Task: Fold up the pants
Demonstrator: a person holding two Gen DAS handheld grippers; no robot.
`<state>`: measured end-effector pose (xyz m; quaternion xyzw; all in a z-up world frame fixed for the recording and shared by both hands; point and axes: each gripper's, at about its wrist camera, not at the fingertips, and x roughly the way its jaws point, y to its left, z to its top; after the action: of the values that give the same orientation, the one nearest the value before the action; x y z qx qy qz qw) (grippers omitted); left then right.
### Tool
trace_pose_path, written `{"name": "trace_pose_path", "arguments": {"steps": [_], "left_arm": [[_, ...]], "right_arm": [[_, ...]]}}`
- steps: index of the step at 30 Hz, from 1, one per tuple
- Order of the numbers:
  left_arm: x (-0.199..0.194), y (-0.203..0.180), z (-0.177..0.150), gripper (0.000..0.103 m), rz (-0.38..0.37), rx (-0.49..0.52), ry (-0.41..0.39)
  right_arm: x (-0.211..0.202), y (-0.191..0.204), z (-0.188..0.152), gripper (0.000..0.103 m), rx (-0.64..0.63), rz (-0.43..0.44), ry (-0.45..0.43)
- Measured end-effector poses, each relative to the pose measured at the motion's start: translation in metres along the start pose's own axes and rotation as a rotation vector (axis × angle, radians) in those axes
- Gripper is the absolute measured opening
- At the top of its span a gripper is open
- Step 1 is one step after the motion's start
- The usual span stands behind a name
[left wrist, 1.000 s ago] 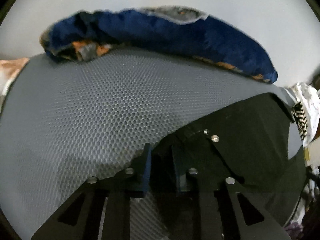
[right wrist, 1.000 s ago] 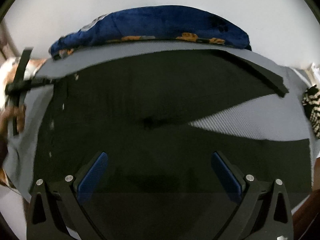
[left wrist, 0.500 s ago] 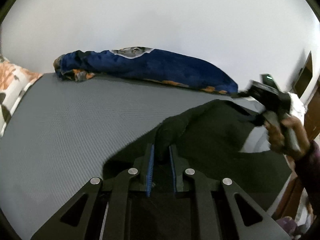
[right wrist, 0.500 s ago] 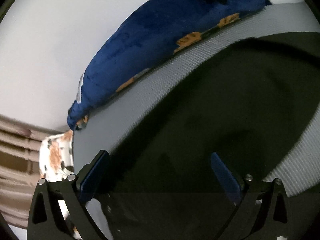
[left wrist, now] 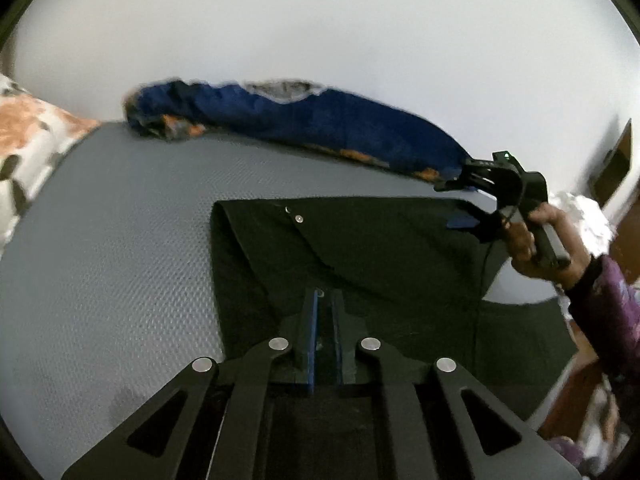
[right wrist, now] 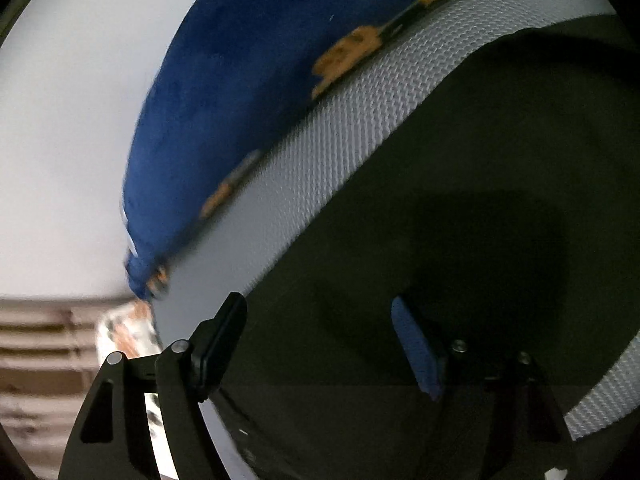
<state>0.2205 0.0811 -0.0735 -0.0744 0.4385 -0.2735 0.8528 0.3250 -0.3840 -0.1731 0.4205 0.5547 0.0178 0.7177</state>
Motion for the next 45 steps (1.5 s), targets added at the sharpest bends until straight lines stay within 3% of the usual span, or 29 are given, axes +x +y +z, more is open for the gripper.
{"name": "trace_pose_path", "arguments": {"steps": [1,3,5,8,11,15,16,18,19,22,30,35,37,42,44,45], "left_arm": [[0.009,0.011,0.009,0.043,-0.020,-0.012,0.037],[0.037,0.044,0.030,0.073,-0.062,-0.072,0.146],[0.060,0.080,0.047,0.073,-0.171,-0.193,0.193],[0.086,0.113,0.065,0.073,-0.201,-0.294,0.218],[0.100,0.112,0.081,0.073,-0.135,-0.191,0.184],[0.137,0.097,0.084,0.072,-0.050,-0.036,0.245],[0.140,0.088,0.082,0.073,-0.025,0.033,0.223],[0.145,0.074,0.078,0.072,0.006,0.117,0.228],[0.144,0.069,0.076,0.050,0.000,0.125,0.212],[0.139,0.063,0.070,0.021,0.022,0.137,0.174],[0.066,0.025,0.049,0.016,0.041,0.116,-0.031],[0.026,-0.014,0.029,0.016,0.043,0.150,-0.129],[0.014,-0.026,0.020,0.016,0.047,0.183,-0.151],[-0.001,-0.044,-0.004,0.016,0.029,0.187,-0.163],[-0.004,-0.047,-0.011,0.016,0.023,0.179,-0.159],[-0.006,-0.048,-0.014,0.016,0.021,0.172,-0.157]], "right_arm": [[0.002,0.001,-0.009,0.075,-0.021,-0.002,0.016],[0.003,-0.003,-0.024,0.082,-0.023,0.028,0.042],[0.002,-0.009,-0.037,0.085,-0.019,0.043,0.054],[0.001,-0.011,-0.057,0.085,-0.064,0.040,0.055],[-0.005,-0.008,-0.069,0.085,-0.105,0.041,0.045],[-0.014,0.006,-0.070,0.085,-0.155,0.041,0.033],[-0.018,0.005,-0.070,0.085,-0.169,0.042,0.031],[-0.022,0.012,-0.073,0.085,-0.203,0.045,0.028],[-0.019,0.016,-0.075,0.085,-0.210,0.044,0.027],[-0.015,0.019,-0.078,0.086,-0.226,0.041,0.032],[-0.012,-0.001,-0.059,0.086,-0.149,0.060,0.003],[-0.019,-0.016,-0.030,0.086,0.004,0.185,-0.001],[-0.022,-0.014,-0.018,0.086,0.027,0.215,0.003],[-0.019,-0.006,0.004,0.086,0.022,0.156,0.014],[-0.012,-0.004,0.011,0.075,0.020,0.143,0.025],[-0.008,-0.001,0.013,0.058,0.009,0.135,0.036]]}}
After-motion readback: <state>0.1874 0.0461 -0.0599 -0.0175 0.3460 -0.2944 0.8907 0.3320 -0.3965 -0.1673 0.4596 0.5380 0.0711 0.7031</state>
